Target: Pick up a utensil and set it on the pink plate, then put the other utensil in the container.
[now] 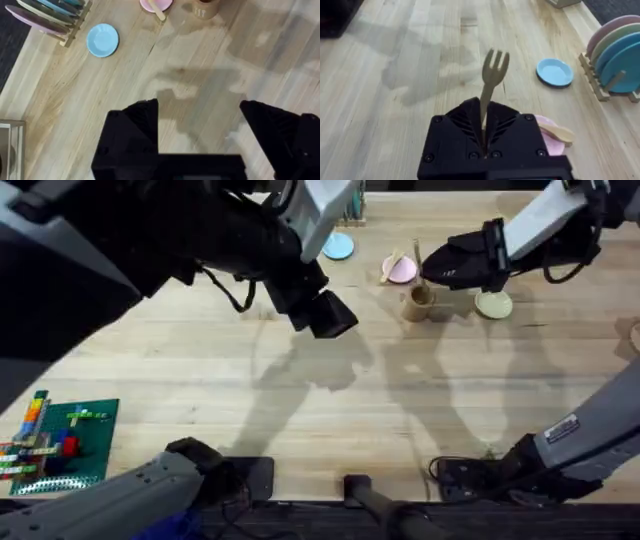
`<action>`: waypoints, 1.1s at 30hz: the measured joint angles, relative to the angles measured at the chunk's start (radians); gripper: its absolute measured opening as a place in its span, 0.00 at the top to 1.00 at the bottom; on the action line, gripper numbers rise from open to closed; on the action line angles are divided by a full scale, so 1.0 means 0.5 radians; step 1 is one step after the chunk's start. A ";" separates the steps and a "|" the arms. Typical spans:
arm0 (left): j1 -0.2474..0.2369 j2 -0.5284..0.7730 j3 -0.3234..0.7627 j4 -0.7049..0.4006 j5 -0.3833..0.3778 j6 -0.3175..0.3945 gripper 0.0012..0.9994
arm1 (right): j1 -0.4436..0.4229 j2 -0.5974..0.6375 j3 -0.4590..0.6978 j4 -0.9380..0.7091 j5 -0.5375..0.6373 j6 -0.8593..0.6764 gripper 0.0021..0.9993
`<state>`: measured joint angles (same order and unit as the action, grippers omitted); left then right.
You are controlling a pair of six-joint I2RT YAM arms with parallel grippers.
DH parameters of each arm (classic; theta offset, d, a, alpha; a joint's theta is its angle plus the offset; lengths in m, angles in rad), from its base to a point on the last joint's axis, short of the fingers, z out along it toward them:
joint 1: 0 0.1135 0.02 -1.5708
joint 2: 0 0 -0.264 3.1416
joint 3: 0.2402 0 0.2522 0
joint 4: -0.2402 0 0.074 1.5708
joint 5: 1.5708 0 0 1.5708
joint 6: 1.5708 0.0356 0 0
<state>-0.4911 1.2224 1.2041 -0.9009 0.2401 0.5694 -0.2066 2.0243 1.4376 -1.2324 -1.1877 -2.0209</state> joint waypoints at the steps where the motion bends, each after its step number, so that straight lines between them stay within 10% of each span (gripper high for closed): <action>1: 0.000 0.000 0.000 0.000 0.000 0.000 0.00 | 0.007 0.001 0.000 0.010 0.005 0.001 0.97; 33: 0.000 0.000 0.000 0.000 0.000 0.000 0.00 | 0.027 0.228 0.002 0.077 0.239 0.003 0.90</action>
<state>-0.4911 1.2224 1.2041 -0.9009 0.2401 0.5694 -0.1932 2.1384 1.4387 -1.1938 -1.0685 -2.0193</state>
